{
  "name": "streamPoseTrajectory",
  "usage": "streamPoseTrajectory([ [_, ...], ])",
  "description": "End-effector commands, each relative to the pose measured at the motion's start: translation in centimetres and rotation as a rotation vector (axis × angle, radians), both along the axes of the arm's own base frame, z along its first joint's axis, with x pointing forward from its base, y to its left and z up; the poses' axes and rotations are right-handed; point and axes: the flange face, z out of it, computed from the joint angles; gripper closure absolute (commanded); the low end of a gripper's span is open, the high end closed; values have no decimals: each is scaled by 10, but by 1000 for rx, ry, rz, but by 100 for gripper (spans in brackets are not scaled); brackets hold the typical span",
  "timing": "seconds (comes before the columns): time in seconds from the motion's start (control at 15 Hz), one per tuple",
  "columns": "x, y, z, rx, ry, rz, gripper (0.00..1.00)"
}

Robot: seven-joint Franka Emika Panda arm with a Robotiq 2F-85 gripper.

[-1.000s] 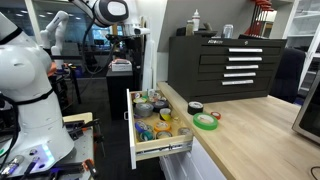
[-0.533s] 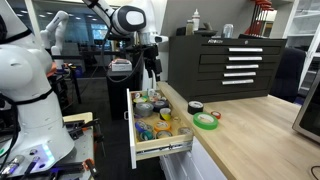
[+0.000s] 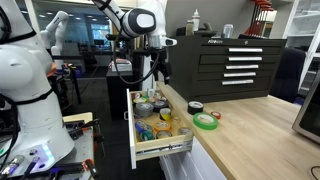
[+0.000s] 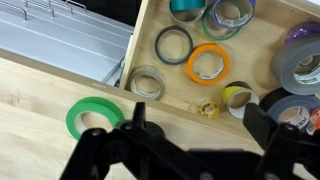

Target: Put the green tape in the open drawer

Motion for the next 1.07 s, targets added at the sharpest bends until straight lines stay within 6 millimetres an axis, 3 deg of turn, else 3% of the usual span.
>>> streamPoseTrajectory([
  [0.0, 0, 0, 0, 0, 1, 0, 0],
  [0.27, 0, 0, 1, 0, 0, 0, 0],
  [0.47, 7, -12, -3, -11, -9, 19, 0],
  [1.0, 56, -55, -23, -54, -14, 202, 0],
])
